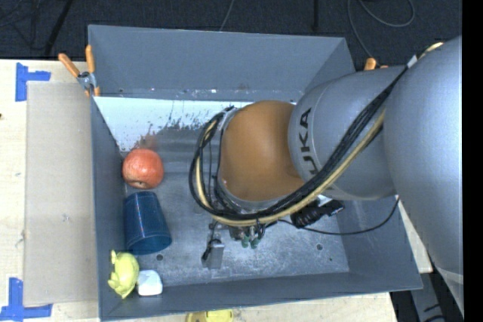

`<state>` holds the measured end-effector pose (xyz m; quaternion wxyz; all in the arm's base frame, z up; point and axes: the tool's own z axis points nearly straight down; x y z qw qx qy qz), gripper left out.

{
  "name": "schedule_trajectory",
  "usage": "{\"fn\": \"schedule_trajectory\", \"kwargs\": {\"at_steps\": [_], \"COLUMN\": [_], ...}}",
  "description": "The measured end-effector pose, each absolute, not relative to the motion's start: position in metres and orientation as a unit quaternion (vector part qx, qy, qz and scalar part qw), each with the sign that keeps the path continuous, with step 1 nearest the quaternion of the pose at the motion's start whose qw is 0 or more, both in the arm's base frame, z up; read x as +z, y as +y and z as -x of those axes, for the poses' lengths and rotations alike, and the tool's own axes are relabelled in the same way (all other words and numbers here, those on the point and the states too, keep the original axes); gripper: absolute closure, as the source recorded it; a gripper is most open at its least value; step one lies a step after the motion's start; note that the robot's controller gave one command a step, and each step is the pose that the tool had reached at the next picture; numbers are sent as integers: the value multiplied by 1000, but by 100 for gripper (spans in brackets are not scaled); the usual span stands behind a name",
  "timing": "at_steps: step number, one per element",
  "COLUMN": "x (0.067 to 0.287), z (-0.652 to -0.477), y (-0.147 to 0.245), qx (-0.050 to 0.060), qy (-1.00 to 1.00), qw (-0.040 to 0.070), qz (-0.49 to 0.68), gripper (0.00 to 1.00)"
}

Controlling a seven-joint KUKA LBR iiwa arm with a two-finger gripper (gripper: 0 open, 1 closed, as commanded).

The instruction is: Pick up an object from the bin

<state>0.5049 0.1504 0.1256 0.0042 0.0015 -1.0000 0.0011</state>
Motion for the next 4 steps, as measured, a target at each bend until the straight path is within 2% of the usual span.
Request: {"fn": "schedule_trajectory", "kwargs": {"at_steps": [1, 2, 3, 4], "x": [130, 90, 125, 101], "z": [-507, -542, -604, -583], "y": [150, 208, 226, 240], "qx": [0, 0, 0, 6], "qy": [-1000, -999, -998, -1000], "qw": [1, -2, -3, 4], "qz": [1, -43, -68, 2], "gripper": [0, 0, 0, 0]}}
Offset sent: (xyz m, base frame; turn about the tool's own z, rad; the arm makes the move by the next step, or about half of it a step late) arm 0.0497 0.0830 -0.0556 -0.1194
